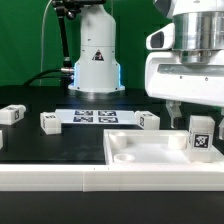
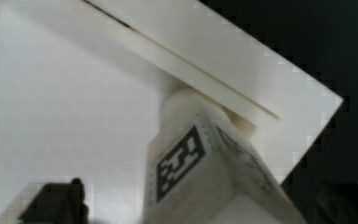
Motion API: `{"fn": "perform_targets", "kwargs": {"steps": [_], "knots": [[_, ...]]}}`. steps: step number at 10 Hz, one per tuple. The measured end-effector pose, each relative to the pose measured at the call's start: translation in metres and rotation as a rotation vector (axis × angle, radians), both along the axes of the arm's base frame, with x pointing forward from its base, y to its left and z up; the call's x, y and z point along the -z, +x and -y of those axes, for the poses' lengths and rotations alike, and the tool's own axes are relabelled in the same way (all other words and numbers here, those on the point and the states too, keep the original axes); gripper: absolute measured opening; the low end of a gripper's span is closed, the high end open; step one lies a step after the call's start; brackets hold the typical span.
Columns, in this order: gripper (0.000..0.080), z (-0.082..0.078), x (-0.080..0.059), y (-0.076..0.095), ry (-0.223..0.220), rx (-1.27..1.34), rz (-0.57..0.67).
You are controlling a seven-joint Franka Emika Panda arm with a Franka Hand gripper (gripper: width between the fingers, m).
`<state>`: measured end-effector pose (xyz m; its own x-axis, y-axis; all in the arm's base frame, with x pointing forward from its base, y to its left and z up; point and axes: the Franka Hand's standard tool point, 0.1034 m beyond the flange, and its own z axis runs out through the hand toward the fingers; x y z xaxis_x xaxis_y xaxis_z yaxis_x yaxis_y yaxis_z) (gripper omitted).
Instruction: Assemble one leg
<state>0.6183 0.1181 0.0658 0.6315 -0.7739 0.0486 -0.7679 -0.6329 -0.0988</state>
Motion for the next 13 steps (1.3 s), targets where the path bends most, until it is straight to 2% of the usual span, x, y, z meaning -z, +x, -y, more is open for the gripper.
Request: {"fn": "perform_targets", "kwargs": {"steps": [5, 7, 8, 9, 11, 12, 13], "knots": [[0.0649, -0.0028, -0.0051, 0.0043, -0.071, -0.457, -0.017], [0.0649, 0.0012, -0.0082, 0.0076, -0.087, -0.581, 0.002], [0.0611, 0.0024, -0.008, 0.0077, -0.093, -0.625, 0.001], [0.0611, 0.0029, -0.0078, 0.0077, -0.098, -0.647, 0.001], [0.0338, 0.0031, -0.0075, 0.0076, -0.098, -0.646, 0.0], [0.0338, 0.0034, -0.0072, 0.0075, -0.098, -0.646, -0.001], [0.0291, 0.0035, -0.0069, 0.0074, -0.097, -0.629, -0.001]]}}
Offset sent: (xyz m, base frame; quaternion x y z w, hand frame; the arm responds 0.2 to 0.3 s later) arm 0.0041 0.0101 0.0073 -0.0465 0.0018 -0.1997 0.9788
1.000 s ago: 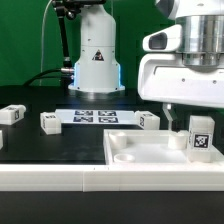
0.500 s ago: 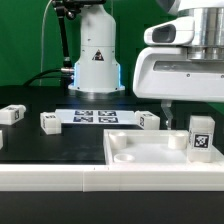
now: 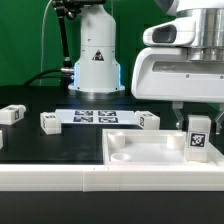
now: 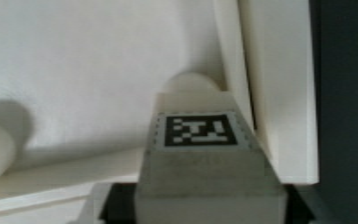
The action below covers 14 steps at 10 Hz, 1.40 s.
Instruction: Assemble one leg
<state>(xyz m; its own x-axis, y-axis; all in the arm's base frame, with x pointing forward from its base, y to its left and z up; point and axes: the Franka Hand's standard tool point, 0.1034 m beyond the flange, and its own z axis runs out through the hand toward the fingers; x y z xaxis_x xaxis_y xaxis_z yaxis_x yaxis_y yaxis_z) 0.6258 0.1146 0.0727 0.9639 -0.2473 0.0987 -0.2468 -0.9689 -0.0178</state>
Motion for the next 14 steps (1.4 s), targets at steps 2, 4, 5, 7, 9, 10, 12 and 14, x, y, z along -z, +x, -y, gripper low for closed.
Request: {"fn": "perform_targets", "kwargs": {"steps": [2, 4, 5, 7, 9, 10, 12, 14], "knots": [[0.0291, 0.0003, 0.0005, 0.0, 0.012, 0.071, 0.002], [0.0291, 0.0001, 0.0008, -0.0002, 0.041, 0.299, 0.018], [0.0291, -0.0029, 0.001, -0.0011, 0.055, 0.428, 0.023], [0.0291, -0.0025, 0.0009, -0.0029, 0.077, 0.663, 0.036], [0.0292, -0.002, 0.0013, -0.0038, 0.102, 0.898, 0.029], [0.0292, -0.0015, 0.0013, -0.004, 0.112, 1.008, 0.027], [0.0292, -0.0002, 0.0012, -0.0045, 0.131, 1.175, 0.019], [0.0292, -0.0016, 0.0013, -0.0054, 0.156, 1.373, 0.003]]}}
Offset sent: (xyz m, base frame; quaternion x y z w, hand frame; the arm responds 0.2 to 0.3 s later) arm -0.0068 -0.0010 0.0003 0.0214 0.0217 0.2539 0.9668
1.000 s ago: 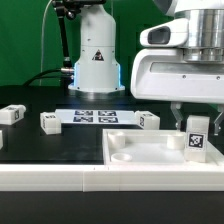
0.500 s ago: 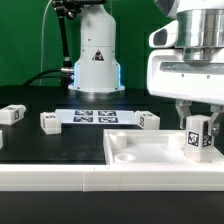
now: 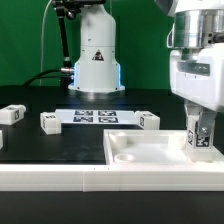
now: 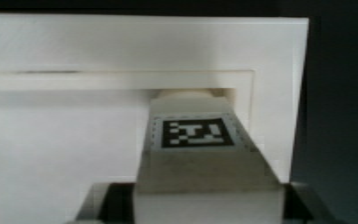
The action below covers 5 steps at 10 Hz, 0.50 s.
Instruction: Assemble one leg
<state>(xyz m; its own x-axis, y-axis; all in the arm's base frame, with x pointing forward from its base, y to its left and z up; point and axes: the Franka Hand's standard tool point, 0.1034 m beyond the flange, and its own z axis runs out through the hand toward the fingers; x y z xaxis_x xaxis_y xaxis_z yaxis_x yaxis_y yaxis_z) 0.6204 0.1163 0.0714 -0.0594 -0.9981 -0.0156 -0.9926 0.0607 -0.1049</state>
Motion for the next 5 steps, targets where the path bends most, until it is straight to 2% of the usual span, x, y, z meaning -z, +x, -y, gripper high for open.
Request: {"fn": "perform_targets", "kwargs": {"steps": [4, 5], "knots": [[0.0292, 0.0009, -0.0005, 0.0008, 0.034, 0.169, 0.001], [0.0328, 0.0007, 0.0001, 0.0007, 0.032, 0.154, 0.001]]}}
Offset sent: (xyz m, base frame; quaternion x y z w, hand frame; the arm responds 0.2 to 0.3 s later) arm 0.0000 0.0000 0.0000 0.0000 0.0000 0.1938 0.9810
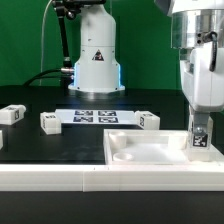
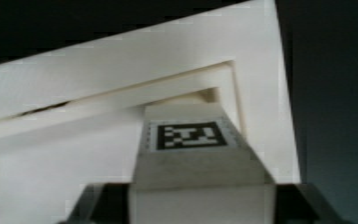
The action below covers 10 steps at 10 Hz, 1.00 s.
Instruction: Assemble one leg
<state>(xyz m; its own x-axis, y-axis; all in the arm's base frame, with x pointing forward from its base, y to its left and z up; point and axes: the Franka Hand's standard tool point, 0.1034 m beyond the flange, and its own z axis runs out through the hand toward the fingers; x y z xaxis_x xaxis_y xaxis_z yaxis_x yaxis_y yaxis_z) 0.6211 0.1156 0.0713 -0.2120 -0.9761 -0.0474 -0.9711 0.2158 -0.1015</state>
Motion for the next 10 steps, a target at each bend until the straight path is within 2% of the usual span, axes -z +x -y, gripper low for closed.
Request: {"fn": "perform_targets", "kwargs": {"steps": [2, 3, 5, 10], "knots": [[0.0598, 0.0006, -0.0002, 0.0009, -0.008, -0.063, 0.009], [0.0636, 0.0014, -0.0002, 0.0011, -0.016, -0.132, 0.011], [0.0646, 0.0012, -0.0001, 0.0009, -0.044, -0.371, 0.015], [0.0649, -0.001, 0.0002, 0.0006, -0.084, -0.734, 0.022]]}}
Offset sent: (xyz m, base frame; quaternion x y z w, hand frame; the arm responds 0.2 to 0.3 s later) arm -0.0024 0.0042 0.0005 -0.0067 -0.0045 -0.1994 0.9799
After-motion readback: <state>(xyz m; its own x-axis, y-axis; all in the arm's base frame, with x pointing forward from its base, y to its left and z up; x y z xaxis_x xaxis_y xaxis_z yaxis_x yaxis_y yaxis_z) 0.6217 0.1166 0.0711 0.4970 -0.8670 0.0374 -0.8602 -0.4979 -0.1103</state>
